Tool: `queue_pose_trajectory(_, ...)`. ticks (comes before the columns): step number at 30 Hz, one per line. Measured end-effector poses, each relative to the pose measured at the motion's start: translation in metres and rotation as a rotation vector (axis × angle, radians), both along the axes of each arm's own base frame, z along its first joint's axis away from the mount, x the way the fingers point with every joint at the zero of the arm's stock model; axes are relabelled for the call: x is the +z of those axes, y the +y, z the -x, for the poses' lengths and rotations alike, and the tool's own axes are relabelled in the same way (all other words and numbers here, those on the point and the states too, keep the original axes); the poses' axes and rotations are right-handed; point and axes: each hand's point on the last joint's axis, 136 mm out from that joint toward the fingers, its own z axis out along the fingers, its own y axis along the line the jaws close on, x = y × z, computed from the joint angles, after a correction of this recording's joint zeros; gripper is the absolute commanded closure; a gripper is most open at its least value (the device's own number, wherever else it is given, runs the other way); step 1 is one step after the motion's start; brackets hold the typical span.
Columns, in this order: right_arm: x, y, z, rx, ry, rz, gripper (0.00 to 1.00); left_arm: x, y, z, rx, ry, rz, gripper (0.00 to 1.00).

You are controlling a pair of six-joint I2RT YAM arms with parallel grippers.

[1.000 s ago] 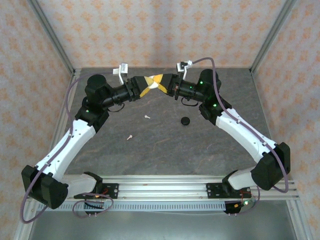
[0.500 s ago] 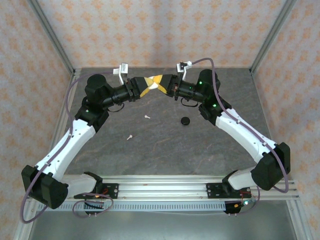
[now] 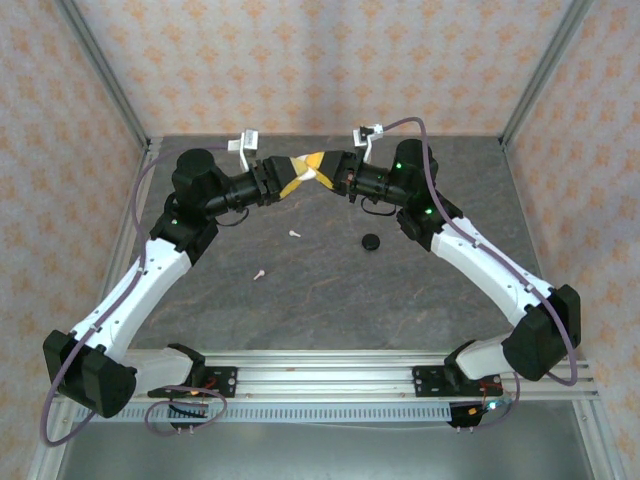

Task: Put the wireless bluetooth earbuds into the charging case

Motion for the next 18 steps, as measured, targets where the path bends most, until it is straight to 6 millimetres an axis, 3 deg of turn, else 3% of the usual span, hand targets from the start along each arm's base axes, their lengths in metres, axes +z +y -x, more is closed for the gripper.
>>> queue_pose_trajectory(5, -0.0017, 0.0010, -0.0002, -0.007, 0.005, 0.006, 0.98, -0.0017, -0.0007, 0.0013, -0.009, -0.001, -0.008, 0.63)
queue_pose_trajectory(13, -0.0013, 0.0021, 0.0011, -0.009, -0.006, 0.009, 0.96, -0.0050, 0.0012, 0.0014, -0.006, 0.003, -0.021, 0.86)
queue_pose_trajectory(17, -0.0021, 0.0024, 0.0043, -0.005, -0.022, 0.025, 0.81, -0.0061, 0.0022, 0.0047, -0.011, -0.013, -0.041, 0.96)
queue_pose_trajectory(18, -0.0024, 0.0022, 0.0063, -0.003, -0.029, 0.036, 0.64, -0.0072, 0.0024, 0.0065, -0.014, -0.020, -0.052, 0.99)
